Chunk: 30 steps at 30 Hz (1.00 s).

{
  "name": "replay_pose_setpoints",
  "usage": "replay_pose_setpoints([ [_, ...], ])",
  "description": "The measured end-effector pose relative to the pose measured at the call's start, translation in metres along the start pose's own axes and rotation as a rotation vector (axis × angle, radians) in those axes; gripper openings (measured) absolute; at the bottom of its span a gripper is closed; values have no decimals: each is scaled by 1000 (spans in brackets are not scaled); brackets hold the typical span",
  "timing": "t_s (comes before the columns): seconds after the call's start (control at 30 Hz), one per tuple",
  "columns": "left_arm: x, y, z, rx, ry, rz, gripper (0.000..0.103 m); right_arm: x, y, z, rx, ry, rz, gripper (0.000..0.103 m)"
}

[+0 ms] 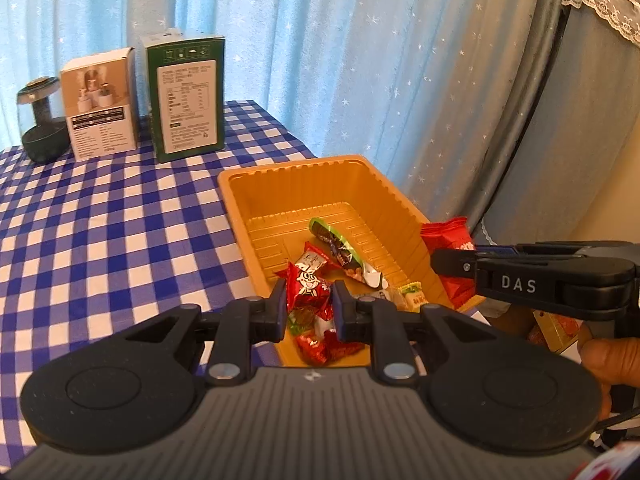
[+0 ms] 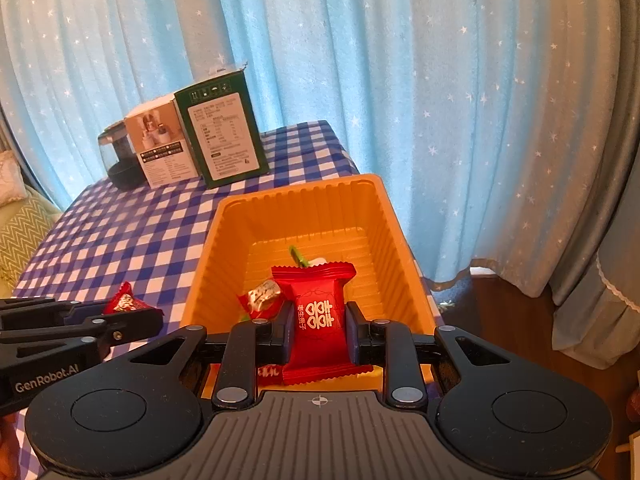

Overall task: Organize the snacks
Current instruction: 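Carry both red candies over the orange tray, then open both grippers to drop the red candies into the tray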

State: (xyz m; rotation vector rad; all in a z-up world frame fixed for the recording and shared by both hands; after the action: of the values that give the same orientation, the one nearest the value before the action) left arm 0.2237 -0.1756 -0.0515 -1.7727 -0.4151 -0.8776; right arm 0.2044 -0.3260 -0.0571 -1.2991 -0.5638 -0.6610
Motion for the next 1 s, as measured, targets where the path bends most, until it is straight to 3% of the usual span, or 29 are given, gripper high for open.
replay_pose_setpoints([
  [0.8, 16, 64, -6, -30, 42, 56, 20, 18, 38, -13, -10, 6, 22, 26],
  [1.0, 15, 73, -3, -35, 38, 55, 30, 16, 39, -13, -14, 12, 27, 26],
])
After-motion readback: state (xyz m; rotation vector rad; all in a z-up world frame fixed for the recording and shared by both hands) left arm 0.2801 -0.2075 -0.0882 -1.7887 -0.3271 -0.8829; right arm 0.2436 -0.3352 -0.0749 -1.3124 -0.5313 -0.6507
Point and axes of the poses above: each gripper's, at about its wrist camera, not at the fingertips, and y roughly the way its jaws point, z to its left, x to its top, the point moved 6 cm from there along y, roughly the way its jaws point, and after that the axes turned 2 degrees about -x, right-handed, at the moved point
